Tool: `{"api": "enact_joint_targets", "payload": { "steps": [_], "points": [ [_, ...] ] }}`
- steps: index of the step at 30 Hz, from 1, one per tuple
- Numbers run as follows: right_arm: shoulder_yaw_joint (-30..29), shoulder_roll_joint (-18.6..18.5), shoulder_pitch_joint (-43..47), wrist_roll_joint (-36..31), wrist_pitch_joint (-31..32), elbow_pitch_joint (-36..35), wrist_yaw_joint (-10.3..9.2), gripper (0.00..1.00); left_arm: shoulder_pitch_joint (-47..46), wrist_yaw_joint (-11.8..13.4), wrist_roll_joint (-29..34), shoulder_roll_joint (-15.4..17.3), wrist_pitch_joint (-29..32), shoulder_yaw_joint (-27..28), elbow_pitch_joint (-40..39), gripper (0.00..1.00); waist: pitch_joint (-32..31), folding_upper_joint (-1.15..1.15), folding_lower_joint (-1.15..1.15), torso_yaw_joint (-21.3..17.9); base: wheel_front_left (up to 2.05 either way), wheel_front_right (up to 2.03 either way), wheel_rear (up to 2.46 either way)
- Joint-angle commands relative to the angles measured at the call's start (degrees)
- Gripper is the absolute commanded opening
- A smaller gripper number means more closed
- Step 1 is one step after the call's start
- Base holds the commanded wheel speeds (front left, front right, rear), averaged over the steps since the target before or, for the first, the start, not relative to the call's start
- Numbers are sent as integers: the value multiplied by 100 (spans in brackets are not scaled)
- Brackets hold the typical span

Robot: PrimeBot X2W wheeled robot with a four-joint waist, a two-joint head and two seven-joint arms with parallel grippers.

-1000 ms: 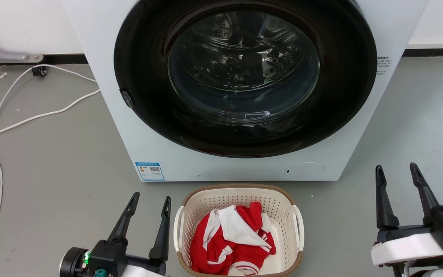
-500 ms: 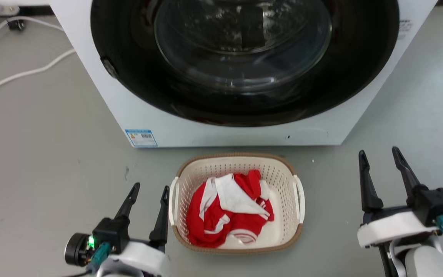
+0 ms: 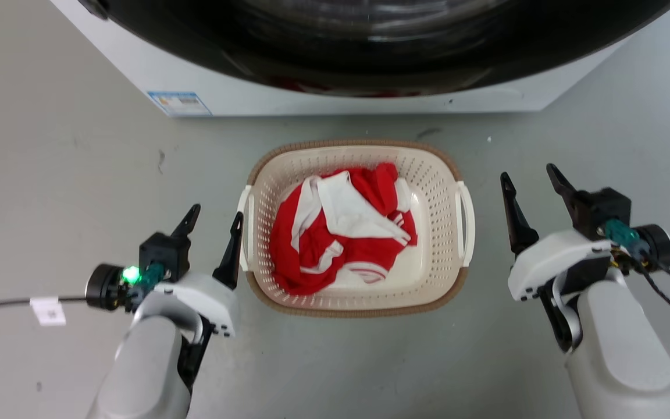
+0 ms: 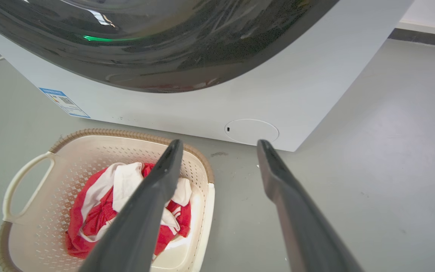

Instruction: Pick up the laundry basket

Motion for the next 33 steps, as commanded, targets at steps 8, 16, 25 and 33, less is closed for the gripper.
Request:
{"api": "enact_joint_targets", "payload": {
  "steps": [8,16,25,33],
  "points": [
    [32,0,-983,-185,691,1071,-2,100,-1274,-4,-427,226,-16,-723,1208,100,1121,0,-1,158,0,0,0],
    [84,-2,-1662,-117,1124,1957,-2,100,-2159,-4,-798,278,-15,-1333,2320,100,1603,0,-1,240,0,0,0],
    [160,-1,-2196,-110,1325,2696,-2,100,-2707,-4,-1419,303,-15,-2247,2992,100,1863,0,-1,264,0,0,0],
    [285,-1,-2574,-88,1481,3092,-2,100,-3037,-4,-2151,438,332,-3035,3102,100,2072,0,-1,237,0,0,0]
  ]
}}
